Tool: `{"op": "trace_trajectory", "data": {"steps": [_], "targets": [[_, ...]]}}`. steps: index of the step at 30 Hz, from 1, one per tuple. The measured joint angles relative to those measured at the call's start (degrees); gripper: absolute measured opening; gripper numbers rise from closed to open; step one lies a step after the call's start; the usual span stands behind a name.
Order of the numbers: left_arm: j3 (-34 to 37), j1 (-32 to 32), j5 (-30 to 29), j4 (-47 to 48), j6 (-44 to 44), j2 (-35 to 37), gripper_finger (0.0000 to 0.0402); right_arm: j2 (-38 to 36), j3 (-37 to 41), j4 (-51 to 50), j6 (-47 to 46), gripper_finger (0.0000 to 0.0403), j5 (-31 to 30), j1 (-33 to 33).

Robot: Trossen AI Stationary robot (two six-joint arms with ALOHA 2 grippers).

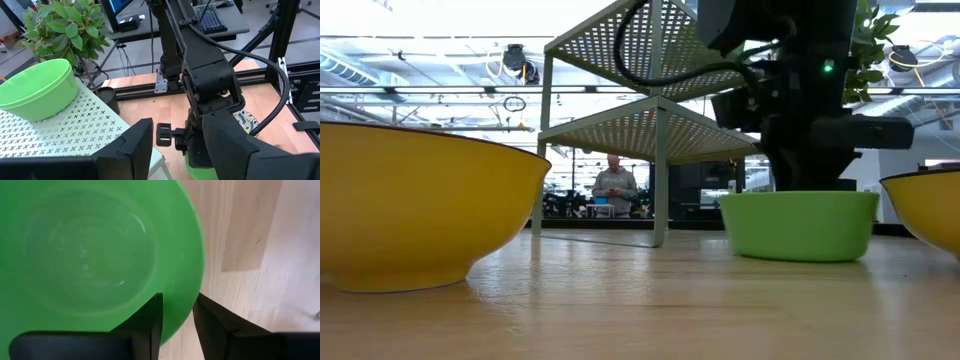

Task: Pick & Place Mini bowls
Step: Stack the green bowl on the green bowls on the shelf

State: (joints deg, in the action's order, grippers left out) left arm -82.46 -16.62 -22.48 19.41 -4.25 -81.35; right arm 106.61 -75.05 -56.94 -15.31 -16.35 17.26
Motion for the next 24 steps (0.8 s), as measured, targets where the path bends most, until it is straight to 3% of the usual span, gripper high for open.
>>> {"op": "trace_trajectory", "data": {"steps": [7, 16, 24], "targets": [[-0.01, -0.01, 0.0, 0.01, -0.01, -0.02, 0.0192, -2.63, 0.0, -0.03, 0.43, 0.0082, 0.08, 0.0], [-0.01, -0.02, 0.0, 0.02, -0.01, -0.02, 0.0203, -7.62, 0.0, 0.1, 1.94, 0.0038, 0.12, 0.02], [-0.02, -0.01, 0.0, 0.03, -0.02, -0.02, 0.0187, -8.46, 0.04, 3.25, 5.24, 0.0066, 3.98, -0.16]]}}
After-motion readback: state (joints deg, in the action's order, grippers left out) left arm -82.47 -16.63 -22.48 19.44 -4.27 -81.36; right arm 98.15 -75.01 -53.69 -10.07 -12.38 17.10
